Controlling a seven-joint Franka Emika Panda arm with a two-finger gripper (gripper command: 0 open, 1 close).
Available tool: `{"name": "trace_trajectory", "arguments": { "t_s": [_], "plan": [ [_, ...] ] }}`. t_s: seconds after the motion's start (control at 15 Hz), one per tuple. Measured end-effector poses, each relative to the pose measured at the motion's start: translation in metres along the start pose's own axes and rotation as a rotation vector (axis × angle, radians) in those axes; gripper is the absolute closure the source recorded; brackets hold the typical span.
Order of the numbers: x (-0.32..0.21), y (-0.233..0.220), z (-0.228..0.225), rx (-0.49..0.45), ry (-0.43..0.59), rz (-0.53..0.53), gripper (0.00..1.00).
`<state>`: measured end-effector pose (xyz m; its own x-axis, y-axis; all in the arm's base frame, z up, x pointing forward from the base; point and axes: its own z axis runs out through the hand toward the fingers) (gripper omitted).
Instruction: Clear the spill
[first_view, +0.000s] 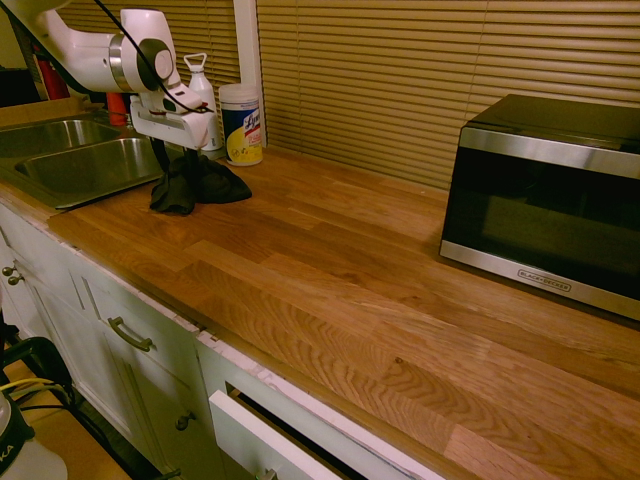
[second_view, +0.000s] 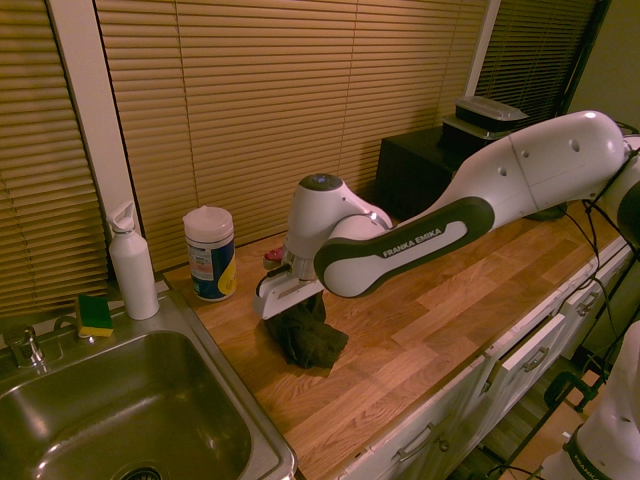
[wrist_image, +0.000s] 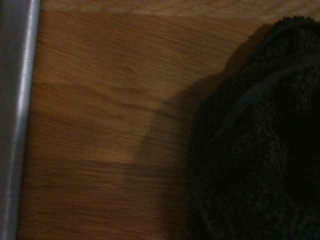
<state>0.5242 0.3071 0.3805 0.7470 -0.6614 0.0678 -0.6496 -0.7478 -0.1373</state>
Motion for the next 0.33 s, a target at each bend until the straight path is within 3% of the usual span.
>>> {"name": "trace_trajectory", "arguments": {
  "t_s": [0.33],
  "plan": [
    [-0.004,0.001,-0.068,0.045,0.034,-0.004,0.00]
  ]
}}
